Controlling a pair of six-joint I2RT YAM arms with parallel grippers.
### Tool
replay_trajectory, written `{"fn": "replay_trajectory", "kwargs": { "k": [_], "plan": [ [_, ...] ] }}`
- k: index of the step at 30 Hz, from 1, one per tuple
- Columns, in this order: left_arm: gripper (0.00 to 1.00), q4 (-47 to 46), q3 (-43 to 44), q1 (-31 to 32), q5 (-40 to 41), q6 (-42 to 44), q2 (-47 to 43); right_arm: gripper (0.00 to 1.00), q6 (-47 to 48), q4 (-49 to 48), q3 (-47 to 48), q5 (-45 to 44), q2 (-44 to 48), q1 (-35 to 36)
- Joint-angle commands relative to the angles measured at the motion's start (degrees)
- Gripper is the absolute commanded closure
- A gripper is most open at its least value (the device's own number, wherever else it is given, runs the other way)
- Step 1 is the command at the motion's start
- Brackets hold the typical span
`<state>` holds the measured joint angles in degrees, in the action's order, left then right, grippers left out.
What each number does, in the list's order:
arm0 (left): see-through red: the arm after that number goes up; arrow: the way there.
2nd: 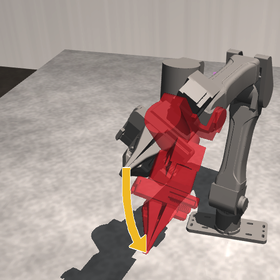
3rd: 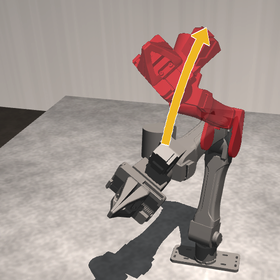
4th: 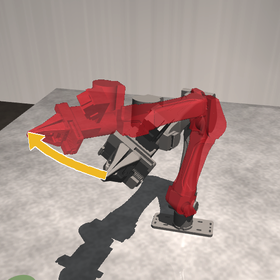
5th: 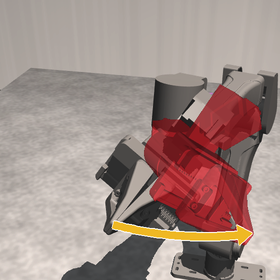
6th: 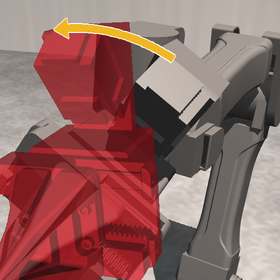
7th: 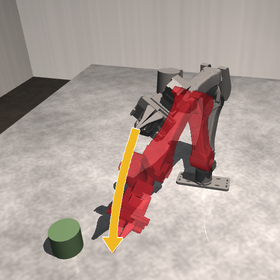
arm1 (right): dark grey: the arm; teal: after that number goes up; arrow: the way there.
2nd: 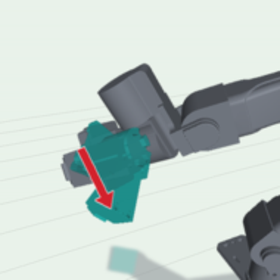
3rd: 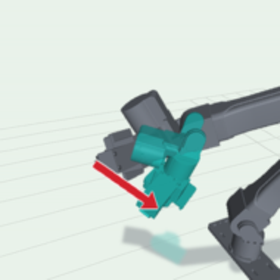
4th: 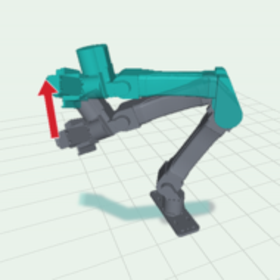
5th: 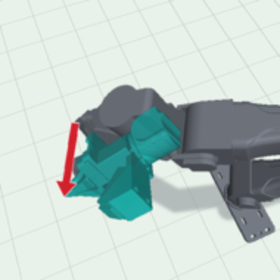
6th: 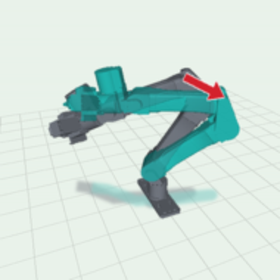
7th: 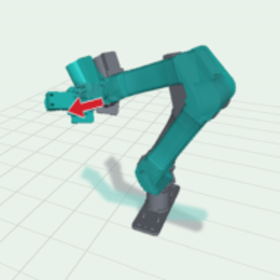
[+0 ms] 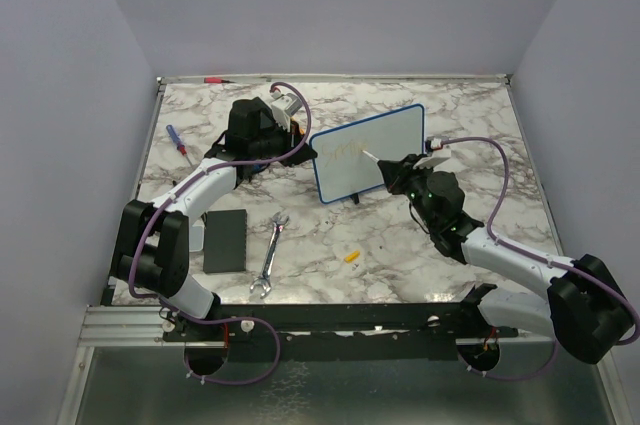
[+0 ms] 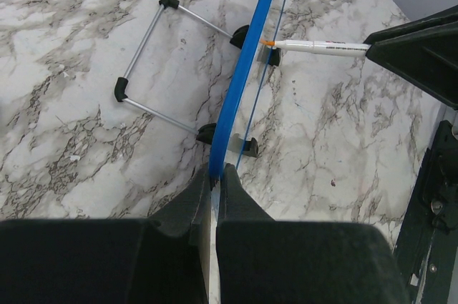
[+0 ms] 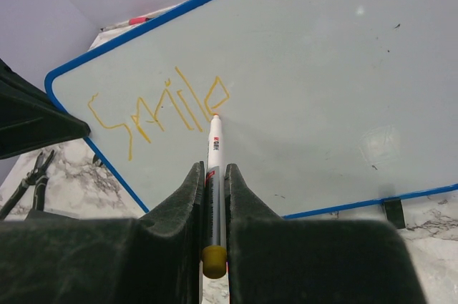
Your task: Write a sentence on the whiteboard
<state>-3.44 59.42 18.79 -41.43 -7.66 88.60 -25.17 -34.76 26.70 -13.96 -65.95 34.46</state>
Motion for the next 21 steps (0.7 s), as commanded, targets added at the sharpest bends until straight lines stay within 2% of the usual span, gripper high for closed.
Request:
{"fn": "replay_trajectory", "kwargs": {
  "k": [1,16,21],
  "plan": [
    [1.00,0.3,-0.6,0.4,0.3,0.4,-1.5,0.99,0.0,2.1,-1.0,-5.4,0.0,0.0],
    [1.00,0.3,-0.6,0.4,0.3,0.4,-1.3,0.99,0.6,3.2,-0.6,-9.1,1.2,0.0],
    [1.00,0.3,-0.6,0.5,0.3,0.4,-1.3,0.99,1.6,2.9,-0.4,-6.9,1.5,0.0]
  ]
}}
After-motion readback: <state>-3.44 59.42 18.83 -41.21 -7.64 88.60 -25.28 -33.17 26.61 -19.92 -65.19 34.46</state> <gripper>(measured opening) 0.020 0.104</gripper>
